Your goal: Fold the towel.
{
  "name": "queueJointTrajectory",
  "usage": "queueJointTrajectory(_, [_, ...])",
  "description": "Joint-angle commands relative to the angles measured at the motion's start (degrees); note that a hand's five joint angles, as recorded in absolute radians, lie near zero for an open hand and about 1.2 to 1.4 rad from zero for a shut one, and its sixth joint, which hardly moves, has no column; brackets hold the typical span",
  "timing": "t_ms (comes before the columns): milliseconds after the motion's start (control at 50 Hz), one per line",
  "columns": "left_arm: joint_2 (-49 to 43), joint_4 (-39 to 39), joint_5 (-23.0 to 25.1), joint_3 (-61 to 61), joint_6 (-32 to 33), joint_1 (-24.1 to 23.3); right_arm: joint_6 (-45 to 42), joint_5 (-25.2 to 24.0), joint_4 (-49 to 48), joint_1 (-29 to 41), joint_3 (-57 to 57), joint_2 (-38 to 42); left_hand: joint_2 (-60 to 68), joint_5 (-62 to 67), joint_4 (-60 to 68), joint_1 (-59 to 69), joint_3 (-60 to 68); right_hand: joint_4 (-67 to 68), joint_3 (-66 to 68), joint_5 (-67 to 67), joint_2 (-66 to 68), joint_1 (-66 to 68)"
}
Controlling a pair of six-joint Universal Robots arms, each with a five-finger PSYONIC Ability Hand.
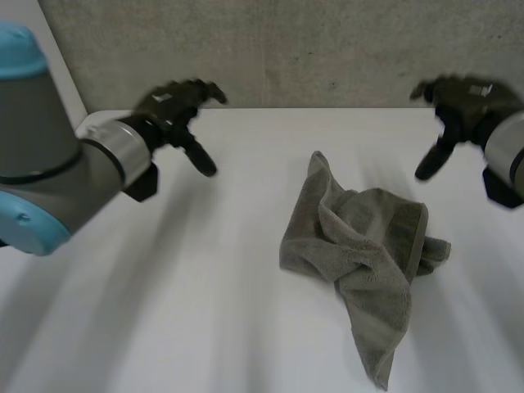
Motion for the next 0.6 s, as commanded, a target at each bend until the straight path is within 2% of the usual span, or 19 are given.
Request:
queueJointTrajectory(20, [-8.1,3.94,12.91,3.11,0.07,-1.46,1.05,-1.73,-0.96,-0.12,12.26,-0.39,-3.41,-2.36,-4.06,-3.77,-4.11,-4.8,-4.09,-3.44,-3.7,-3.56])
queueJointTrajectory(60, [-11.16,4.73,17.73,4.95,0.16,-2.6,3.94,-4.09,-3.06,-1.52,18.64,-1.7,-3.08,-2.02,-3.72,-3.44,-3.77,-4.8,-4.09,-3.44,-3.7,-3.56])
queueJointTrajectory(100, [-12.56,4.9,19.4,5.83,0.68,-3.21,5.87,-5.93,-3.94,-2.57,21.9,-2.32,-2.91,-1.85,-3.55,-3.27,-3.61,-4.8,-4.09,-3.44,-3.7,-3.56])
queueJointTrajectory(160, [-15.72,4.91,21.34,7.76,2.79,-4.18,8.86,-10.67,-5.18,-3.99,27.35,-2.85,-2.57,-1.52,-3.22,-2.93,-3.27,-4.8,-4.09,-3.44,-3.7,-3.56])
queueJointTrajectory(180, [-15.74,4.91,21.35,7.77,2.8,-4.19,8.88,-10.69,-5.18,-3.99,27.38,-2.85,-2.57,-1.52,-3.22,-2.93,-3.27,-4.8,-4.09,-3.44,-3.7,-3.56])
queueJointTrajectory(220, [-18.72,4.73,22.05,9.26,6.3,-5.23,10.72,-14.72,-5.79,-4.34,31.4,-2.85,-2.24,-1.18,-2.88,-2.6,-2.93,-4.8,-4.09,-3.44,-3.7,-3.56])
queueJointTrajectory(280, [-20.14,4.73,22.23,9.88,8.07,-6.03,11.6,-17.19,-6.5,-4.87,34.48,-2.85,-1.9,-0.84,-2.54,-2.26,-2.59,-4.8,-4.09,-3.44,-3.7,-3.56])
queueJointTrajectory(380, [-25.57,4.38,22.32,12.68,14.3,-9.19,11.69,-17.99,-8.43,-4.87,36.86,-2.24,-0.89,0.16,-1.54,-1.25,-1.59,-4.8,-4.09,-3.44,-3.7,-3.56])
queueJointTrajectory(540, [-29.71,3.67,22.32,13.75,17.82,-11.91,11.6,-17.64,-10.81,-4.87,38.19,0.39,-0.38,0.67,-1.03,-0.75,-1.08,-4.72,-4.01,-3.36,-3.62,-3.48])
queueJointTrajectory(600, [-30.24,3.85,22.14,14.27,18.62,-12.53,11.6,-17.64,-10.98,-4.96,38.8,0.57,1.96,3.01,1.31,1.59,1.26,-0.53,0.17,0.82,0.56,0.7])
